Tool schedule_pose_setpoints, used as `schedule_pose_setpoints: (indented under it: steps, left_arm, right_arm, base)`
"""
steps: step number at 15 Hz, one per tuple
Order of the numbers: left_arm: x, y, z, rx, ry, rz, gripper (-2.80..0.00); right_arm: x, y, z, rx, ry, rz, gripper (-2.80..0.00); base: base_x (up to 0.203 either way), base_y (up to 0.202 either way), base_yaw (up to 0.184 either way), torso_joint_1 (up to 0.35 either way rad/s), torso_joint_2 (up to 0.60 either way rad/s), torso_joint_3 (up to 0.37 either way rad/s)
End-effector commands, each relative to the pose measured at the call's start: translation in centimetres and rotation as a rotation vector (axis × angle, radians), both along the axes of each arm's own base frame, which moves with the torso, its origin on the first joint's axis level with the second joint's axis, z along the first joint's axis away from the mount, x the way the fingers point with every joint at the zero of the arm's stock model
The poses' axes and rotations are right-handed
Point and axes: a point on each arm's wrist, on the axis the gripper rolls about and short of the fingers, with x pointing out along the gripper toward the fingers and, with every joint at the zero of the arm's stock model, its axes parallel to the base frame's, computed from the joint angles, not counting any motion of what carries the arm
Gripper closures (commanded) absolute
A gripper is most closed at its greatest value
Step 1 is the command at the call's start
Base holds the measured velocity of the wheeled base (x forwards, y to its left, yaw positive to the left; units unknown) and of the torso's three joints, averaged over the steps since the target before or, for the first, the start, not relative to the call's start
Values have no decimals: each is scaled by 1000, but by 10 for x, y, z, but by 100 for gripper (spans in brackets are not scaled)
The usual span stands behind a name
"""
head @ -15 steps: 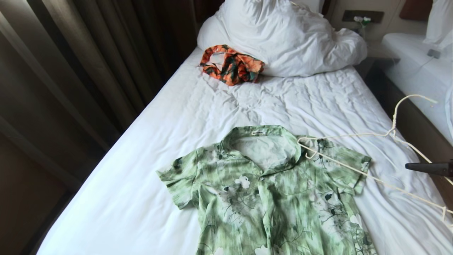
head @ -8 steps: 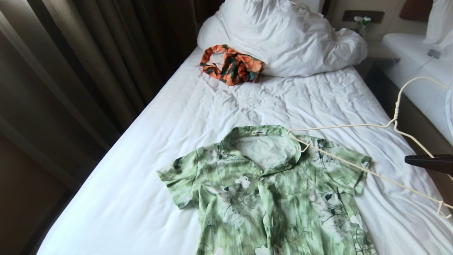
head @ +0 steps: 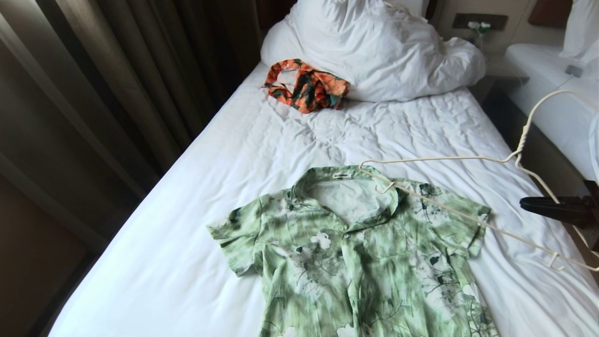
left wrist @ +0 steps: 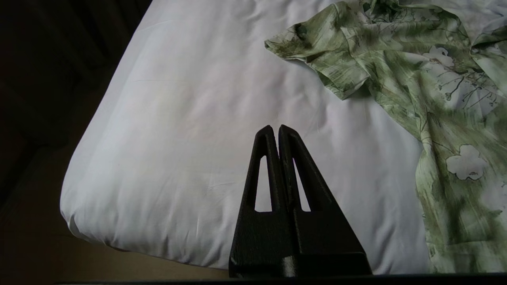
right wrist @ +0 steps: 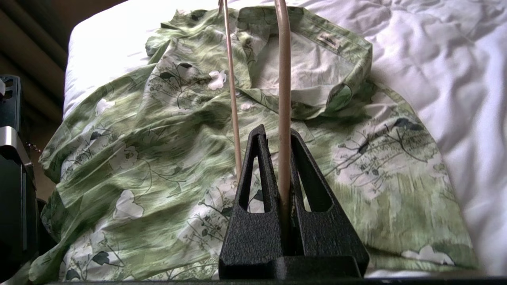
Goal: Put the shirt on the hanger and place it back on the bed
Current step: Lift the shirt and hanger
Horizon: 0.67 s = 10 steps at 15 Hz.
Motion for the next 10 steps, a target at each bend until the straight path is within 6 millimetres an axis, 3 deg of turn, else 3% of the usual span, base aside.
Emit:
schedule_pose_setpoints:
  steps: [1,4,10]
  left_arm:
    - [0,0,0,0,2,0,0]
    - [0,0,0,0,2,0,0]
    - [0,0,0,-10,2,4,0]
  right_arm:
    - [16,4,-13,12,-29,67,0]
    - [7,12,-17,49,-28,124,0]
    - [-16,20,4,33,-72,124,0]
  base:
    - [0,0,0,0,0,0]
    - [0,0,0,0,0,0]
    - [0,0,0,0,0,0]
